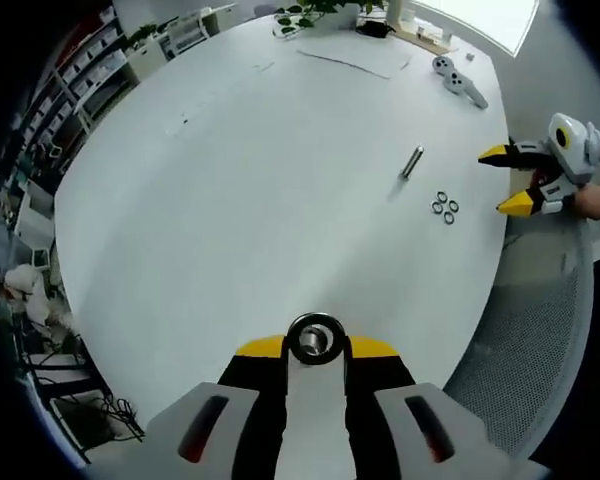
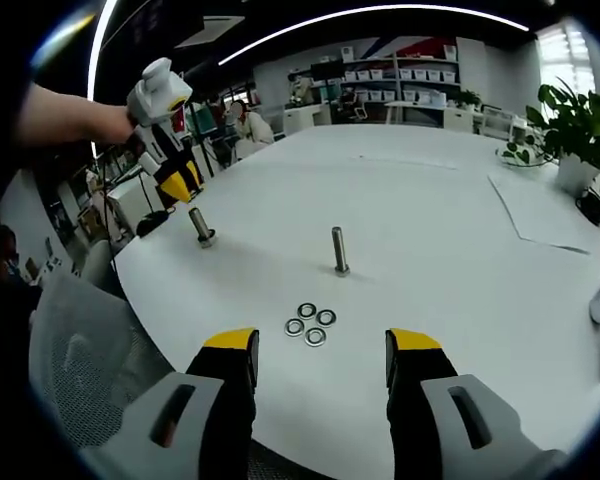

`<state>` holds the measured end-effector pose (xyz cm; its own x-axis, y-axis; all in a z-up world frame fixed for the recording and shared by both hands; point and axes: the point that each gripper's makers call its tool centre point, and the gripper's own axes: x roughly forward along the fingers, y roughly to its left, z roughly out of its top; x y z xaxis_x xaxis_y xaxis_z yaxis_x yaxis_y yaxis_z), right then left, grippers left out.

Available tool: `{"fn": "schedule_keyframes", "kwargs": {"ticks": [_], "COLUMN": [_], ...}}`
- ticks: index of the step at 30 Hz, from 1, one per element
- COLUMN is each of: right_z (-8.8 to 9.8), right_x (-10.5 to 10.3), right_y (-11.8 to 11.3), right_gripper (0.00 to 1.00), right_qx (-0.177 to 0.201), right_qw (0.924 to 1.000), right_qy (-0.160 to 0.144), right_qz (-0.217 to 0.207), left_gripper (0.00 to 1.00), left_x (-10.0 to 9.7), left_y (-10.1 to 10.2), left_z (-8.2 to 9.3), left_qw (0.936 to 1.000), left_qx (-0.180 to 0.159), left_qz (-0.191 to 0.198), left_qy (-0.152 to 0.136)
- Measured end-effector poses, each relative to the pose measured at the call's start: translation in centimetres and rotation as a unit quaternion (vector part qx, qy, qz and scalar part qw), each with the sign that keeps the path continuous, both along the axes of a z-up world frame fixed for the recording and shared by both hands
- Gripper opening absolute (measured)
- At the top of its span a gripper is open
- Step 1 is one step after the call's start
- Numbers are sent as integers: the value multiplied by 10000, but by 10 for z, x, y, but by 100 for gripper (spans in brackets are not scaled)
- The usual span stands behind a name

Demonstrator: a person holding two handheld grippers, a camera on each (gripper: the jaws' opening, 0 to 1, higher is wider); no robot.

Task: Place the washer onto the threaded stud by aligning its center hole with the stud, sliding it down to the base, and recovering from edge contact or off-axis alignment until the washer reaches the visible bottom stop.

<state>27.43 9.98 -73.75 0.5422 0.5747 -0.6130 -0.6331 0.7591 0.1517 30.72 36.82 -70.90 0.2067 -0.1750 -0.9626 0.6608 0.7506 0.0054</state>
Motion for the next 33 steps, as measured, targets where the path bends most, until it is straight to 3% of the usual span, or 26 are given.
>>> {"fn": "schedule_keyframes", "kwargs": {"ticks": [13, 21, 33], "right_z": [-1, -1, -1], "right_x": [0, 1, 1], "right_y": [-1, -2, -2], "right_gripper": [53, 53, 53], "right_qx": [-11, -14, -26], "right_qw": [10000, 10000, 10000], "right_qy": [5, 8, 5], "right_qz": [-19, -34, -41], "left_gripper": [18, 18, 18], "left_x": [-9, -6, -6], "left_y": [9, 10, 11], "left_z": [-14, -20, -36], "left_qw": [9998, 9996, 9989], "left_qx": [155, 266, 397], "left_qz": [-12, -97, -163], "left_qy": [119, 25, 179]}}
